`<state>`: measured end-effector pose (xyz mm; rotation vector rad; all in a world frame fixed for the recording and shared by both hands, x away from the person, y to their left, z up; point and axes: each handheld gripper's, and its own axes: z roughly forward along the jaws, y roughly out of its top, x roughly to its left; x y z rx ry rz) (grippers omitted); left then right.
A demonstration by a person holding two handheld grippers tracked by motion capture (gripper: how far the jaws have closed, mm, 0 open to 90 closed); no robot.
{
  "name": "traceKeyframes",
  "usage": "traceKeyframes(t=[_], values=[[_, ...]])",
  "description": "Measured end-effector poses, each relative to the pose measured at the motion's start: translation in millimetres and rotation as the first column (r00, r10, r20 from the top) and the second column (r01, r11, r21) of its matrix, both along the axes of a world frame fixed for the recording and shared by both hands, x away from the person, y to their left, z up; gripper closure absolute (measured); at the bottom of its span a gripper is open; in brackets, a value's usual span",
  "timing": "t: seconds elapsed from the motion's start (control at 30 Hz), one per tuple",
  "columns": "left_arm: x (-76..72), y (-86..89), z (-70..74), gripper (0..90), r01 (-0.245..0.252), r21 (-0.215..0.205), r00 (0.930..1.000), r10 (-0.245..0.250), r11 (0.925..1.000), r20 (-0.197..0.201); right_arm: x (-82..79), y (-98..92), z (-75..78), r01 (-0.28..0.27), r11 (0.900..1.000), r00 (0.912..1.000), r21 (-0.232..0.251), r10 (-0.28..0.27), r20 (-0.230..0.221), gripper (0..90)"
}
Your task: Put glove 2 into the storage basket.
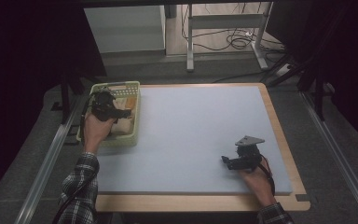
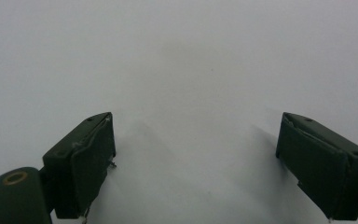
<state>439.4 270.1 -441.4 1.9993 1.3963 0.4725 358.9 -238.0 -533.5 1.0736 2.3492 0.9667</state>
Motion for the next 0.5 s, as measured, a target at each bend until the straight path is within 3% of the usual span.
traceKeyframes(t=[0.5], values=[[-30.6,-9.1,0.6,0.8,0.079,0.004,0.9954,-0.079,0.9969,0.055,-0.2,0.0,0.3,0.000,1.000,1.0000,-0.001,0.000,-0.002,11.3]])
